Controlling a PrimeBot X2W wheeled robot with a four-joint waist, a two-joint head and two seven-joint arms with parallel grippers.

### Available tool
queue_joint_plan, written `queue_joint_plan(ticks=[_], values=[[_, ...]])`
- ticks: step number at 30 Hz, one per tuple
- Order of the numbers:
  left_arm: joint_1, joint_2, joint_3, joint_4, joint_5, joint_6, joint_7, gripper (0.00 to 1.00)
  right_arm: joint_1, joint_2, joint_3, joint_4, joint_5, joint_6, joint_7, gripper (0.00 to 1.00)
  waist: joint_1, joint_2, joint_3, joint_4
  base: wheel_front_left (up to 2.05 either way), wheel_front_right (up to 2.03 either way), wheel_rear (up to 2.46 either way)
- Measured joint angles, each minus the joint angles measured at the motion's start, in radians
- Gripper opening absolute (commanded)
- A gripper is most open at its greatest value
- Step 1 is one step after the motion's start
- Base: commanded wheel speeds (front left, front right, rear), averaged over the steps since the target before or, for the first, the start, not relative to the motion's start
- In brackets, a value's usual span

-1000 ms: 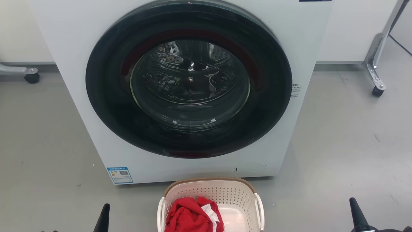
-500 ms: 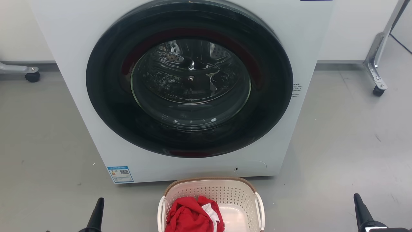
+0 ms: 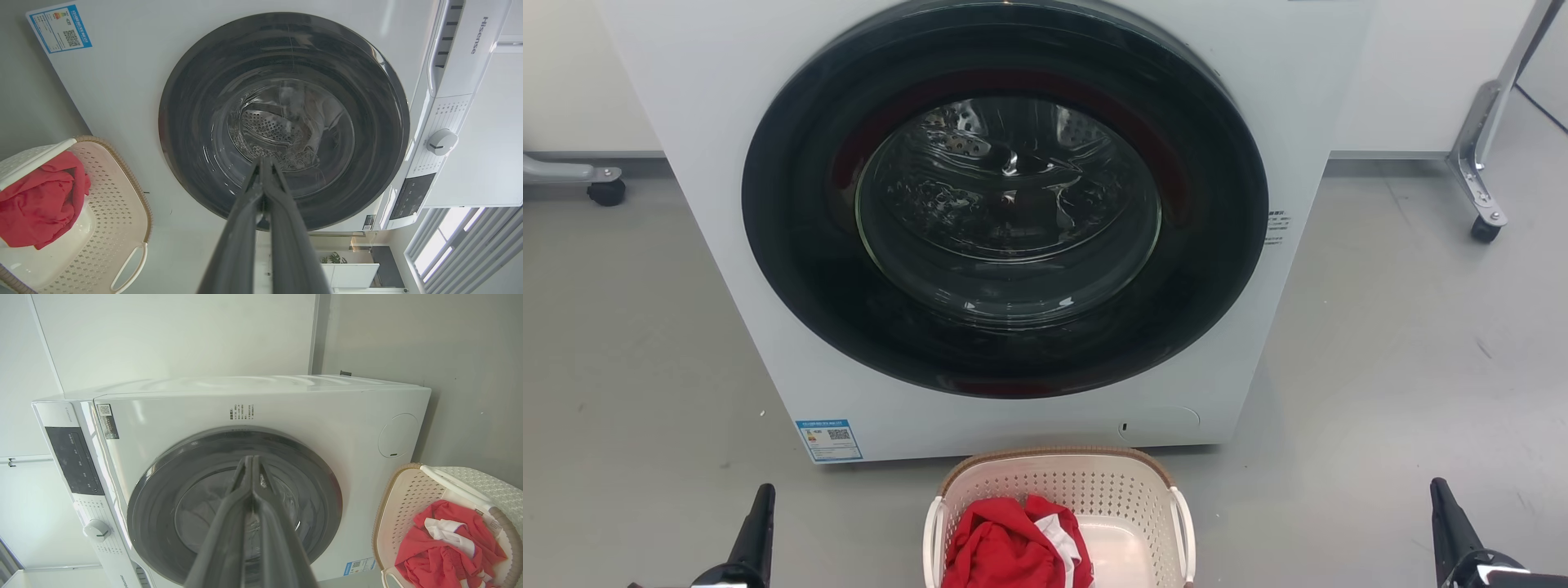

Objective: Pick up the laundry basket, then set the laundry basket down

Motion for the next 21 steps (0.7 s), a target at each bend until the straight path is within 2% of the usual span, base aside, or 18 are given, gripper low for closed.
queue_joint_plan(ticks=[21], values=[[0.0, -0.001, 0.0, 0.002, -0.004, 0.0, 0.0, 0.0, -0.001, 0.001, 0.0, 0.0, 0.0, 0.0, 0.0, 0.0, 0.0, 0.0, 0.0, 0.0, 0.0, 0.0, 0.0]])
